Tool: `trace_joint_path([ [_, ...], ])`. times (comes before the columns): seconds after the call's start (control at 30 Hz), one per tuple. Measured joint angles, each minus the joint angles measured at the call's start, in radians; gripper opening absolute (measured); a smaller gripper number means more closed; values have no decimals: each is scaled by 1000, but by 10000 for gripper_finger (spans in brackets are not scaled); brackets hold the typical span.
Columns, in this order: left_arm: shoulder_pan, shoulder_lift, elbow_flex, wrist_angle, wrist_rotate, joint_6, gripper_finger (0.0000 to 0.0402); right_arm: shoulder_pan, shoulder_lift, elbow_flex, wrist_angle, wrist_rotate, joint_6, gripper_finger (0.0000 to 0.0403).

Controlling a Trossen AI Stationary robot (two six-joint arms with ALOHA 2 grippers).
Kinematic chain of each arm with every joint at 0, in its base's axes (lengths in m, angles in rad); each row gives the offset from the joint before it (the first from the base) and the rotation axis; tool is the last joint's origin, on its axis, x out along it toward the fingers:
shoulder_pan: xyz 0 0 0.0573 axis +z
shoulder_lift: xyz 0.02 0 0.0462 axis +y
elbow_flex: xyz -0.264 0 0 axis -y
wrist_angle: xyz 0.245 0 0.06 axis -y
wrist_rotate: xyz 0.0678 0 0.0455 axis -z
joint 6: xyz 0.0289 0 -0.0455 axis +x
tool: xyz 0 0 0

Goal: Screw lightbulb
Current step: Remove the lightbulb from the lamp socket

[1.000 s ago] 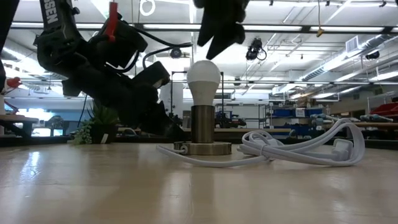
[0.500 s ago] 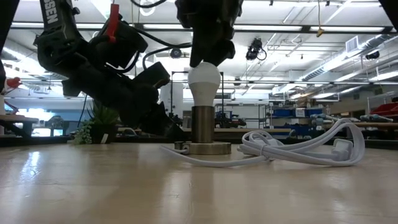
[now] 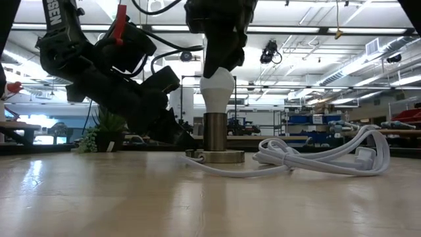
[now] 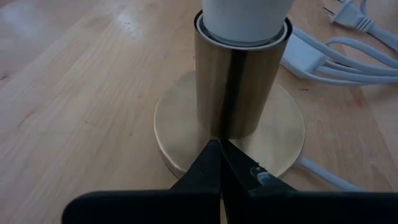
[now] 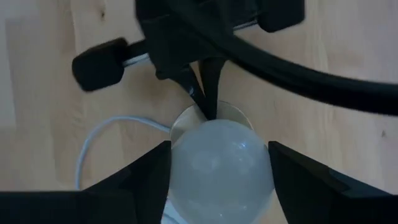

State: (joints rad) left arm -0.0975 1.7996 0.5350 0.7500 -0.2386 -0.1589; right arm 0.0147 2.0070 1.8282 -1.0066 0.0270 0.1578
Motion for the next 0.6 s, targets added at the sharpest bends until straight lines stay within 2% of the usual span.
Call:
trace_joint_path([
  [0.13,1,-1,0,-9,0,0,0,4,0,0,0,-2,-143,238],
  [0.33,13,-2,1,-16,10,1,0,4,-2,0,3,-5,-399,239],
  [0.5,14,-2,1,-18,15,1,0,11,3,28,-4,23,-410,260],
  [0.6,14,-2,1,-19,16,1,0,19,5,74,-29,33,-318,277],
])
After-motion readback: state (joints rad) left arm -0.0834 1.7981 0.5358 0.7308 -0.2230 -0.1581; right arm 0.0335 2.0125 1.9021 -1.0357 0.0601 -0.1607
